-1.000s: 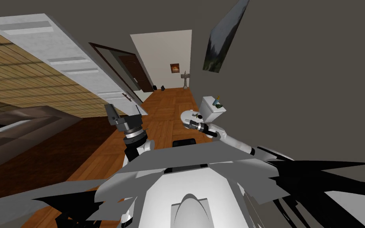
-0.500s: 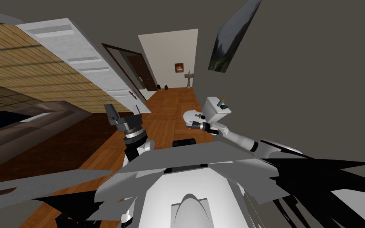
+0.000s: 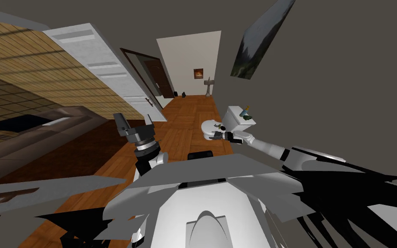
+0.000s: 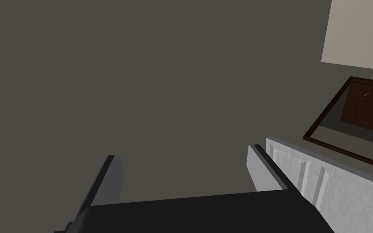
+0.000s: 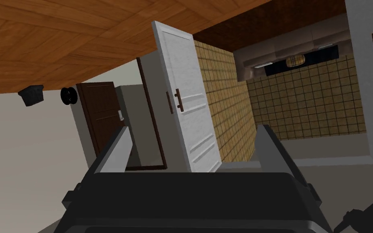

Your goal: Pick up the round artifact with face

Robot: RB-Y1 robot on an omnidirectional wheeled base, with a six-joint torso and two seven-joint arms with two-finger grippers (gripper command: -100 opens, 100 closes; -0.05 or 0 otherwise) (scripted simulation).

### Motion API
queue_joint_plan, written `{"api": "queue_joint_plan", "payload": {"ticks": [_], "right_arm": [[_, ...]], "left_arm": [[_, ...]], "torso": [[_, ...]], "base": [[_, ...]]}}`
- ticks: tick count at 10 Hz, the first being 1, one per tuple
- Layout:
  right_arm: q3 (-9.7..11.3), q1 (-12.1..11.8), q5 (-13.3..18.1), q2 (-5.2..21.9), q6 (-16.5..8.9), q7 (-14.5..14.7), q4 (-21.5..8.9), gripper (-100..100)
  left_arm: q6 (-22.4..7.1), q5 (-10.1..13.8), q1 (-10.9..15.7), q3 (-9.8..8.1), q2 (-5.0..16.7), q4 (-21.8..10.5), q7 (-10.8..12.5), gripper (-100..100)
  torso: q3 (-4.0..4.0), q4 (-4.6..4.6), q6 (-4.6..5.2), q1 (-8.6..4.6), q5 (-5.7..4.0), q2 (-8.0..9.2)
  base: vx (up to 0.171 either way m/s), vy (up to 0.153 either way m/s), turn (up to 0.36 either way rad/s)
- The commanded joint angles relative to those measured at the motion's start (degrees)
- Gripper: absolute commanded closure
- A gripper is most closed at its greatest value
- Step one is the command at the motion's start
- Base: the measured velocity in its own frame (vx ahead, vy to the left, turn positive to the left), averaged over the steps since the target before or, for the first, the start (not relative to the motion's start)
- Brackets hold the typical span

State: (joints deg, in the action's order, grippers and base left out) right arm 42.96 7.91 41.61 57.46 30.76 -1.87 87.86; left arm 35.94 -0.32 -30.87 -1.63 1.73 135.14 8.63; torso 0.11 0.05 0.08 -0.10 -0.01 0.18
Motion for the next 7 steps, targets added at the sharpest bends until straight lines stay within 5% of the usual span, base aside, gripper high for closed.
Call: {"api": "queue_joint_plan", "payload": {"ticks": [1,7], "right_arm": [[1.3,1.8,2.9,2.9,-0.9,0.1,-2.9,-100],[4.1,6.4,10.5,11.1,-3.6,-0.2,-12.0,-100]], "left_arm": [[0.0,0.0,0.0,0.0,0.0,0.0,0.0,0],[0.0,0.0,0.0,0.0,0.0,0.0,0.0,0]], "torso": [[0.0,0.0,0.0,0.0,0.0,0.0],[0.01,0.01,0.03,-0.12,-0.01,0.01]], "base": [[-0.01,0.005,0.138],[-0.006,-0.015,0.086]]}}
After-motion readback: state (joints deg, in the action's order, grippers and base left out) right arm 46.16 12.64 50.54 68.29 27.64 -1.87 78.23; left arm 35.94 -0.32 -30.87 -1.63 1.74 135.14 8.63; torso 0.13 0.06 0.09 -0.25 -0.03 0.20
